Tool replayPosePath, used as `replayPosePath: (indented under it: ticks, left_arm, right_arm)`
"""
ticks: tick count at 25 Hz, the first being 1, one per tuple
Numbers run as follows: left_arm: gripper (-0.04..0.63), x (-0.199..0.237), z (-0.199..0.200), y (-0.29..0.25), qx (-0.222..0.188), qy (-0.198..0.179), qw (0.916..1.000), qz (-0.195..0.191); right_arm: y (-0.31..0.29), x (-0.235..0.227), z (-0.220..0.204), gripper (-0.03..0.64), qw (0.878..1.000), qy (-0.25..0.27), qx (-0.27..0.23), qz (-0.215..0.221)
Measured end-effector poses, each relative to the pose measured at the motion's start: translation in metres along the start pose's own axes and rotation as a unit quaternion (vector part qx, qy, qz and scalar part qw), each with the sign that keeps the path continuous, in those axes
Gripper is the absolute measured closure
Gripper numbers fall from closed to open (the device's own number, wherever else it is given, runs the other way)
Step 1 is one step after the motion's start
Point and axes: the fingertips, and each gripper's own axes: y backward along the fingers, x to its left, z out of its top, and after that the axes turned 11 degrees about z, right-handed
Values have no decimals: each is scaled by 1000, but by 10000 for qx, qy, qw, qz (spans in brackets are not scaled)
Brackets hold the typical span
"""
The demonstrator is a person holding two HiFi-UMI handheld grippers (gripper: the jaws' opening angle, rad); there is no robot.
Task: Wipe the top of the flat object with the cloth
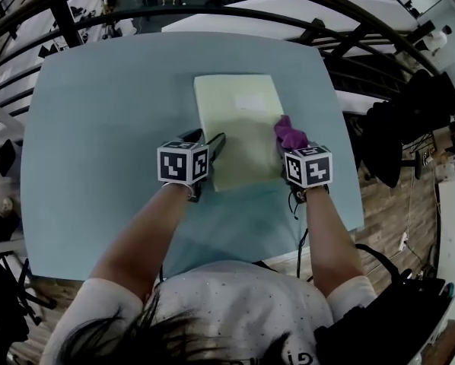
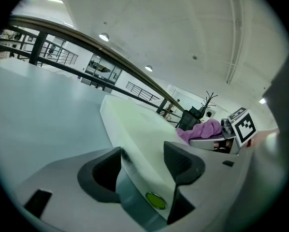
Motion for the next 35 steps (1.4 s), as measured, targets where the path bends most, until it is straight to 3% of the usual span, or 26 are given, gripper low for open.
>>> replayPosePath:
  ticks: [3,7,10,12,16,21,27,35]
  left_arm:
    - [321,0,0,0,-34,-11,10000,22]
    - [321,0,1,1,-70,-32,10000,35]
    - [321,-1,2,2,-89,-72,9999,27]
    - [321,-1,1,2,-69,-37,10000,-3]
    - [321,0,2,4,-118,-55,9999,-15]
    - [327,0,3,7,-430,-360,9984,58]
    - [328,0,2,5,-284,-326,9990,-59]
    - [328,-1,2,4,-333,-470,9983,-47]
  right_arm:
    - [5,-11,-3,586,9998,-188,-56,31]
    - [8,-16,-2,586,9942,-1006,-297,241]
    - [11,-15,1,586,9923,-1175,-339,198]
    - [13,1,8,588,9905,-1234,-379,465]
    - [8,82,40,588,9812,-748,-696,1639]
    - [-7,168,36,586,9706,-49,-448,2365]
    - [-24,190,14,586,9755,583,-21,2121]
    - [-14,150,1,586,9886,265,-98,1476]
